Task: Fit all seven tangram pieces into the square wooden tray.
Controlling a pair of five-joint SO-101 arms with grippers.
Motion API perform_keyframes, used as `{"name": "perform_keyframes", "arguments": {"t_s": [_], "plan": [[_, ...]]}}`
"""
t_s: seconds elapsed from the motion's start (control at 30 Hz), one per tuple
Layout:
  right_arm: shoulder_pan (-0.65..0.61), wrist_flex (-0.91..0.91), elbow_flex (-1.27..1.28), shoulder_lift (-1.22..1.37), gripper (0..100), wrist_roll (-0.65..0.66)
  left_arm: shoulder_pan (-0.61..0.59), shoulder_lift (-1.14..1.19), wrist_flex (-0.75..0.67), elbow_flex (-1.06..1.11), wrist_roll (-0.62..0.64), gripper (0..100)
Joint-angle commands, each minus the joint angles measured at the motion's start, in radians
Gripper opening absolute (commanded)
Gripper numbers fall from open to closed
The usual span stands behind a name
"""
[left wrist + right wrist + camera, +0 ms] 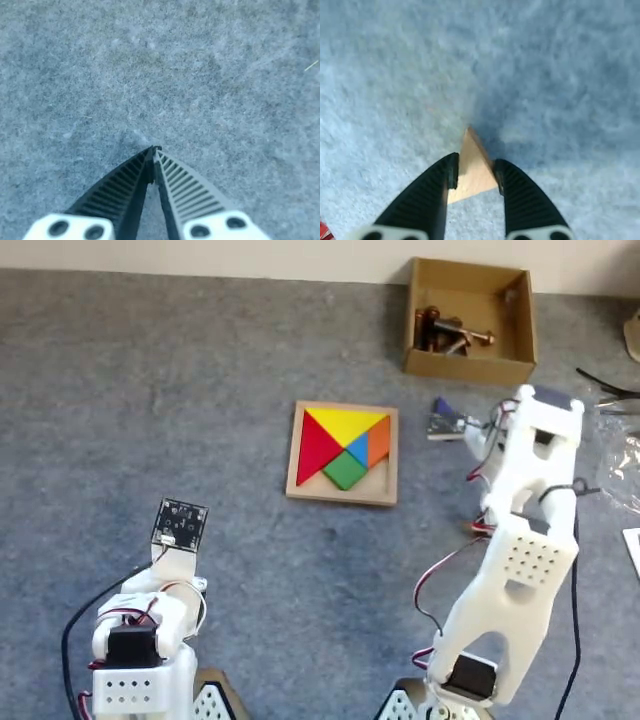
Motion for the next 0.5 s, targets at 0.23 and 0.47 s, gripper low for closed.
{"name": "perform_keyframes", "arguments": {"t_s": [0.23,0.47], "plan": [[-0.173,0.021,-0.056,-0.188,1.1,-0.143,-0.013,-0.004,0.005,0.021,0.009,1],[-0.306,0.021,-0.056,-0.231,1.1,-0.241,-0.013,-0.004,0.005,0.021,0.009,1]]}}
